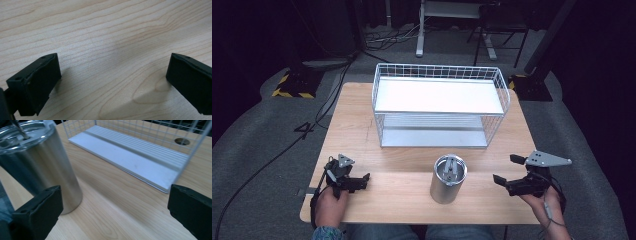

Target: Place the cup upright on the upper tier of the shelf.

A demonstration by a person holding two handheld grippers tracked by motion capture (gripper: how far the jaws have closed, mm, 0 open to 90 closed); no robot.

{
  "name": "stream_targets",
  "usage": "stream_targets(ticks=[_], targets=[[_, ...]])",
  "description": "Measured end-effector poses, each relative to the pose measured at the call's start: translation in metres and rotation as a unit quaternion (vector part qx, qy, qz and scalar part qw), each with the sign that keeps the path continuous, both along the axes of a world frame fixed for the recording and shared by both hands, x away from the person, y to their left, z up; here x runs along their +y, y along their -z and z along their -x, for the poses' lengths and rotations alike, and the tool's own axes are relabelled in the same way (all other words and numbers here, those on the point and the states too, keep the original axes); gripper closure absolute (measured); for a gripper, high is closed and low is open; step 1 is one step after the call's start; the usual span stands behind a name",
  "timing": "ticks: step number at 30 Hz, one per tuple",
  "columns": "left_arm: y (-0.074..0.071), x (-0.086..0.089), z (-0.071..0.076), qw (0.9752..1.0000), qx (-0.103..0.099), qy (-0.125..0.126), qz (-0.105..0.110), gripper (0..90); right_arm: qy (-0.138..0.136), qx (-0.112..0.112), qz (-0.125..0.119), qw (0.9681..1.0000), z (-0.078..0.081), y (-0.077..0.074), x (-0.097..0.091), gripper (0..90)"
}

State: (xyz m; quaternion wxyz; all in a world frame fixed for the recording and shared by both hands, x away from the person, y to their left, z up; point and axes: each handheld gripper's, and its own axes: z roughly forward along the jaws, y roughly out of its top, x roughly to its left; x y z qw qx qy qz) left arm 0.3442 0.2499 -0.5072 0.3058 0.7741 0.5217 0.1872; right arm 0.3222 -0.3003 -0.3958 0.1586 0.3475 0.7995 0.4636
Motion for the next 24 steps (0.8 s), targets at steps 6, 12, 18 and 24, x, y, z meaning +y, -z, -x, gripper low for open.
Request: stream_targets(ticks=[6,12,18,24], targets=[[0.0,0.0,0.0,1.0,0.0,0.0,0.0,0.0,-0.037,0.002,-0.001,0.9993,0.002,-0.001,0.023,0.1],[0.0,0.0,0.0,1.0,0.0,0.0,0.0,0.0,-0.074,-0.006,-0.008,0.9972,0.008,-0.003,0.046,0.0],[0.0,0.0,0.0,1.0,0.0,0.0,0.0,0.0,-0.106,-0.01,-0.014,0.9942,0.013,-0.001,0.065,0.0],[0.0,0.0,0.0,1.0,0.0,0.0,0.0,0.0,-0.126,-0.011,-0.016,0.9919,0.012,0.001,0.081,0.0]])
